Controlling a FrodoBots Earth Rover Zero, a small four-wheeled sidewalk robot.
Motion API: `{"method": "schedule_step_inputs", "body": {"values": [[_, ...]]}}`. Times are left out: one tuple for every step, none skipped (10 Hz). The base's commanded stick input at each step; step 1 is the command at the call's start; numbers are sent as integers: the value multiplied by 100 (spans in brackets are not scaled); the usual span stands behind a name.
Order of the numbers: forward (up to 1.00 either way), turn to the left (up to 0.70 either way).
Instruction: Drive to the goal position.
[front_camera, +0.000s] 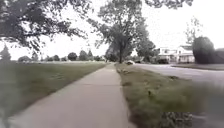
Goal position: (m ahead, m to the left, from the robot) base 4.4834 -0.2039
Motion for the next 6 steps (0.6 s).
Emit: {"method": "schedule_step_inputs", "body": {"values": [[70, 24], [70, 7], [70, 0], [70, 0], [70, 0], [70, 0]]}}
